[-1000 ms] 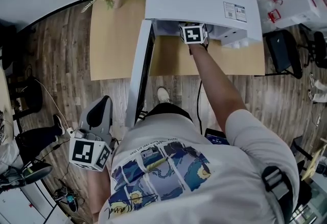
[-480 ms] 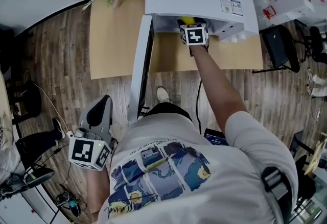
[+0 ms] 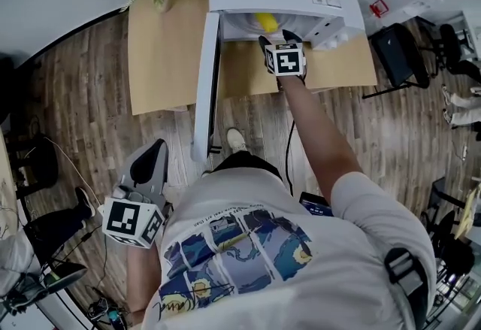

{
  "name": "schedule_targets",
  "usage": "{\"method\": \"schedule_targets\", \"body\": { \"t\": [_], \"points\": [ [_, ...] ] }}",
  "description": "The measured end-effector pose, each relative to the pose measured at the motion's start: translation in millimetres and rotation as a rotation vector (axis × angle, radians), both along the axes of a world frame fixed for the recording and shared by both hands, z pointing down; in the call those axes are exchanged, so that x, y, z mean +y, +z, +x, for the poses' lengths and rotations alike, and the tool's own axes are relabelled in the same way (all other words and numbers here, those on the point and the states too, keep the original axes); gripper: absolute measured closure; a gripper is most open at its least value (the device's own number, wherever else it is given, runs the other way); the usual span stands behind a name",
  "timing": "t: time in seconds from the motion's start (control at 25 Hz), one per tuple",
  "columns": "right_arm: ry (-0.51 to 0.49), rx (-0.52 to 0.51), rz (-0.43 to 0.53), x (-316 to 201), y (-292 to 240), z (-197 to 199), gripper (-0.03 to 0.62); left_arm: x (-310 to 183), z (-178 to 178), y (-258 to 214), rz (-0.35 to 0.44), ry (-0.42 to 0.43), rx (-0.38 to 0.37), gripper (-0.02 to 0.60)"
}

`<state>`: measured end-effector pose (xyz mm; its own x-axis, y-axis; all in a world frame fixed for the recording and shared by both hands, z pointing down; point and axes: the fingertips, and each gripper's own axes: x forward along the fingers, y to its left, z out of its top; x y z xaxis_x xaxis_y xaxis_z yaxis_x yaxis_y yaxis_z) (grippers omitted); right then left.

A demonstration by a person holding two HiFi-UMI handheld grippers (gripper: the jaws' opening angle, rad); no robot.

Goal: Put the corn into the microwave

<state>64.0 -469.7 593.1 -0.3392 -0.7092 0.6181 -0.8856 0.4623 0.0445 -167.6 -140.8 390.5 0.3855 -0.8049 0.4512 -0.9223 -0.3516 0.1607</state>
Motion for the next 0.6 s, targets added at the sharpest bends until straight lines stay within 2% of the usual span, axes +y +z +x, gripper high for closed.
{"method": "schedule_targets", "body": {
  "t": [0.48,0.56,0.6],
  "points": [
    [0.004,-0.032,0.026,107,-38,-2,0.33,52,-12,-1,0.042,0.085,0.058,0.572],
    [0.003,-0.047,0.037,128,-46,-4,0.36,62,-16,-1,0.05,0.094,0.065,0.572],
    [0.002,-0.053,0.044,139,-50,-6,0.395,68,-19,-1,0.054,0.1,0.061,0.572]
  ]
}}
